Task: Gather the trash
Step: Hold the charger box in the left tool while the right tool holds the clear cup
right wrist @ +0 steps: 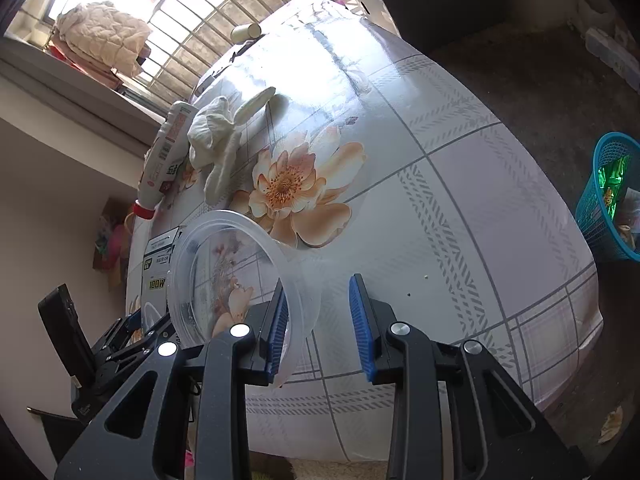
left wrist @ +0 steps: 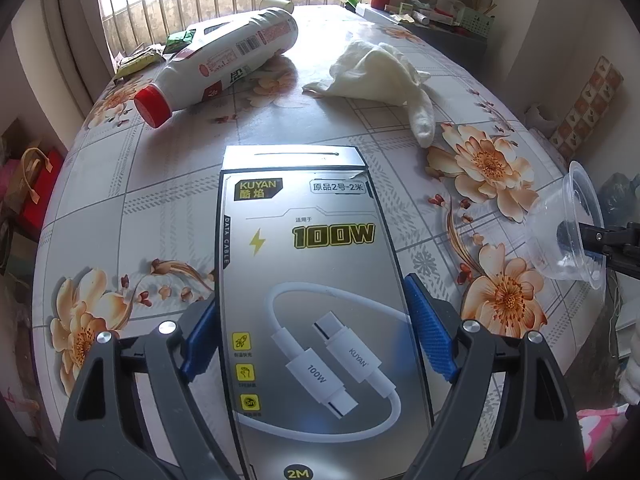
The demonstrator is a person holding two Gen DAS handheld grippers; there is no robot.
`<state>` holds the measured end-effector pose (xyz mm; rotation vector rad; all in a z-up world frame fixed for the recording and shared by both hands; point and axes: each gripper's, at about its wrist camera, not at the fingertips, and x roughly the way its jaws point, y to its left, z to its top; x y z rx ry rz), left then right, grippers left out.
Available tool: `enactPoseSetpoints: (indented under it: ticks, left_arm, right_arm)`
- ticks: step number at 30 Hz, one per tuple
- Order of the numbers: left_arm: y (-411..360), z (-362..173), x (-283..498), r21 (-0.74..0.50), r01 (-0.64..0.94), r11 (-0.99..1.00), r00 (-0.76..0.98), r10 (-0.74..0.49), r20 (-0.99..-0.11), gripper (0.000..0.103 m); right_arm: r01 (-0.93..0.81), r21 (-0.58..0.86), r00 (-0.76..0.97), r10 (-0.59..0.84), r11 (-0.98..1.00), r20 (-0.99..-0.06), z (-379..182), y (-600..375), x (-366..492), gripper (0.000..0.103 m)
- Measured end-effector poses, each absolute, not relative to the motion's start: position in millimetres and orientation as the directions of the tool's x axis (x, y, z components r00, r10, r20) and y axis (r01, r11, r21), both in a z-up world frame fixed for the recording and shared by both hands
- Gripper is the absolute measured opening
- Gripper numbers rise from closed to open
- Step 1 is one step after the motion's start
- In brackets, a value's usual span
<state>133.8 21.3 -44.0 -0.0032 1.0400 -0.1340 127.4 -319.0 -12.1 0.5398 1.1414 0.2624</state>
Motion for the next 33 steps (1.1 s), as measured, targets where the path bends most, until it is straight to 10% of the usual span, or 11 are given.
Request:
enactPoseSetpoints:
  ticks: [33]
  left_arm:
    - [23.8, -40.0, 136.5, -0.098, 0.1, 0.99, 0.509, -0.136, -0.85, 0.078]
  right_arm:
    - [0.063, 0.538, 0.413, 0.469, 0.841, -0.781, -10.2, -313.7, 126.7, 0.029]
